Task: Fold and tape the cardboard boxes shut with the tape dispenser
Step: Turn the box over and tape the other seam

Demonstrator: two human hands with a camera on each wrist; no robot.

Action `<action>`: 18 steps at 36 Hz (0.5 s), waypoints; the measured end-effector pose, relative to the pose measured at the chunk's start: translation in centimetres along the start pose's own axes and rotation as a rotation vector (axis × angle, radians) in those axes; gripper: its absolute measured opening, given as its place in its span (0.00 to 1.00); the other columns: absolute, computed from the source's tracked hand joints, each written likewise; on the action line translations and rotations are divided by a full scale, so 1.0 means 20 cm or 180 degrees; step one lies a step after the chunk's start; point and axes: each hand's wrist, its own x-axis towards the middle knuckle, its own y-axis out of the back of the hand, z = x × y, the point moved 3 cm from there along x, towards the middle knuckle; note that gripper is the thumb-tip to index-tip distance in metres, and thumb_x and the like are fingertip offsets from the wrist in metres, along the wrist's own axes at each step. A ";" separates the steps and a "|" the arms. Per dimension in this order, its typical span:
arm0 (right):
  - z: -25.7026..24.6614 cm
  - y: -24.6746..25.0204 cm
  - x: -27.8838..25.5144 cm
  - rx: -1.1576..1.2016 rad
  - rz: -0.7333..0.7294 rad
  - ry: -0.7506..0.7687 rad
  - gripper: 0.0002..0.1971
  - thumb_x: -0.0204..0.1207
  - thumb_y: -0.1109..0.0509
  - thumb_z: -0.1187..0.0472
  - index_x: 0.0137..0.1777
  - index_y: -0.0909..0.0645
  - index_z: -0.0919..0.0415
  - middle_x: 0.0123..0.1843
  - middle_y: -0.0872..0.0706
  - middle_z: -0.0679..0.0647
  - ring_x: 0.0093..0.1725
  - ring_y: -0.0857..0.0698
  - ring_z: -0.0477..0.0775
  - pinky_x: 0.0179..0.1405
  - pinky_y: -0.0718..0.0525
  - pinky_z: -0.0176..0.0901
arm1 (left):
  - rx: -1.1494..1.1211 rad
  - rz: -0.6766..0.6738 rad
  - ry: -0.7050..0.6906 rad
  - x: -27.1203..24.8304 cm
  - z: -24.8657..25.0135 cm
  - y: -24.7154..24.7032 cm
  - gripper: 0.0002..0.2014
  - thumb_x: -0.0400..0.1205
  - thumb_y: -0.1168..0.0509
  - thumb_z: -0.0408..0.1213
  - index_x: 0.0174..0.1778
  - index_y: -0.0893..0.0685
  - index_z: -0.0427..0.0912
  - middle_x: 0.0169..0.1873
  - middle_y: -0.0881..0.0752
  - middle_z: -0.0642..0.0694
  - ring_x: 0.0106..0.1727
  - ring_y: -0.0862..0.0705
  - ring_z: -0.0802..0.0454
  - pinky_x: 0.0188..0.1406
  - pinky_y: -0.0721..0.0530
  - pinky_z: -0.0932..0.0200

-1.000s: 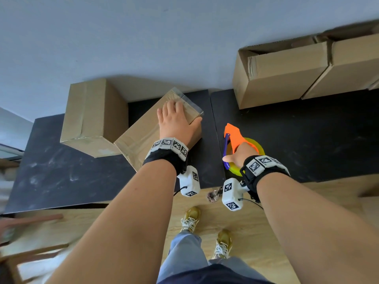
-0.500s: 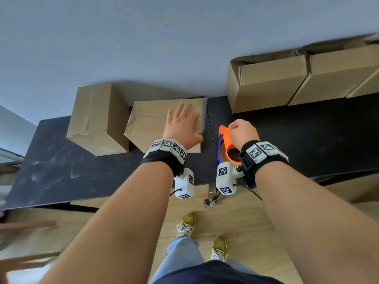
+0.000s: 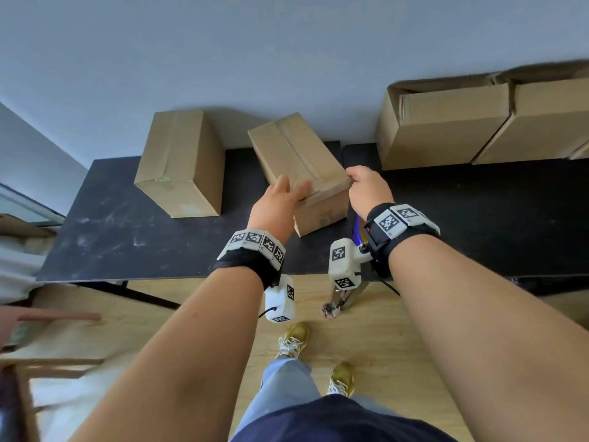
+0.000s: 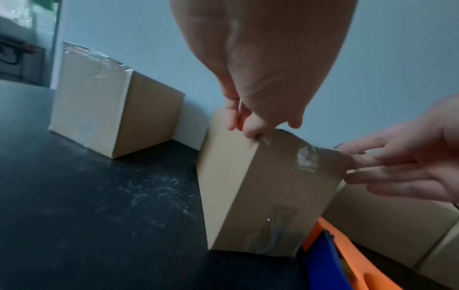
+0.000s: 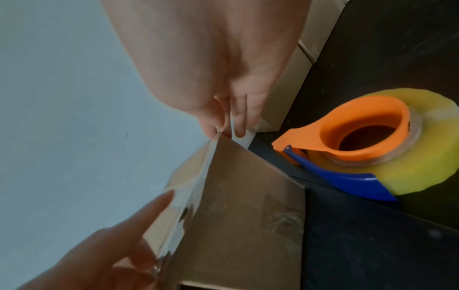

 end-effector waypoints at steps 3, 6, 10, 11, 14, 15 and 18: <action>0.01 -0.01 -0.01 0.0024 -0.0020 0.0121 0.26 0.79 0.46 0.73 0.73 0.21 0.54 0.70 0.17 0.55 0.70 0.20 0.57 0.68 0.24 0.45 | -0.0483 0.0412 0.0432 -0.02 -0.06 0.00 0.28 0.77 0.43 0.23 0.72 0.25 0.49 0.52 0.26 0.45 0.46 0.23 0.44 0.40 0.21 0.50; 0.01 -0.01 -0.02 0.0063 0.0024 0.0429 0.26 0.78 0.45 0.75 0.68 0.16 0.54 0.66 0.13 0.54 0.65 0.16 0.55 0.69 0.22 0.45 | -0.0751 0.0605 0.0776 -0.05 -0.12 -0.01 0.18 0.79 0.45 0.25 0.58 0.20 0.49 0.47 0.21 0.47 0.42 0.20 0.44 0.38 0.23 0.53; 0.00 -0.03 -0.02 -0.0339 0.0088 0.0805 0.21 0.77 0.35 0.73 0.62 0.12 0.53 0.62 0.11 0.51 0.62 0.14 0.53 0.68 0.20 0.44 | -0.0831 0.0532 0.0897 -0.02 -0.19 0.00 0.19 0.81 0.45 0.29 0.60 0.18 0.53 0.47 0.15 0.47 0.45 0.19 0.45 0.43 0.23 0.54; 0.00 -0.04 -0.02 -0.0393 0.0085 0.0857 0.19 0.77 0.33 0.72 0.62 0.12 0.54 0.61 0.10 0.52 0.62 0.14 0.53 0.68 0.20 0.45 | -0.0833 0.0509 0.0880 -0.01 -0.20 0.01 0.19 0.82 0.45 0.30 0.60 0.17 0.53 0.48 0.14 0.46 0.48 0.18 0.43 0.45 0.20 0.53; 0.01 -0.05 -0.02 -0.0438 0.0138 0.0878 0.17 0.76 0.31 0.69 0.59 0.10 0.52 0.56 0.09 0.50 0.58 0.12 0.52 0.62 0.17 0.48 | -0.0924 0.0416 0.0896 0.00 -0.23 0.02 0.21 0.83 0.46 0.31 0.64 0.16 0.55 0.52 0.12 0.46 0.51 0.16 0.42 0.50 0.16 0.49; 0.01 -0.05 -0.02 -0.0431 0.0170 0.0877 0.16 0.75 0.30 0.69 0.57 0.10 0.51 0.54 0.08 0.49 0.55 0.12 0.51 0.60 0.15 0.48 | -0.0964 0.0379 0.0906 0.00 -0.24 0.02 0.21 0.83 0.46 0.31 0.65 0.16 0.55 0.52 0.12 0.46 0.50 0.15 0.43 0.50 0.14 0.48; 0.00 -0.06 -0.02 -0.0502 0.0220 0.0962 0.14 0.75 0.29 0.68 0.55 0.11 0.50 0.50 0.09 0.48 0.51 0.12 0.51 0.55 0.13 0.50 | -0.0948 0.0285 0.0825 0.01 -0.26 0.01 0.20 0.84 0.44 0.33 0.67 0.17 0.56 0.48 0.13 0.47 0.47 0.15 0.45 0.49 0.14 0.48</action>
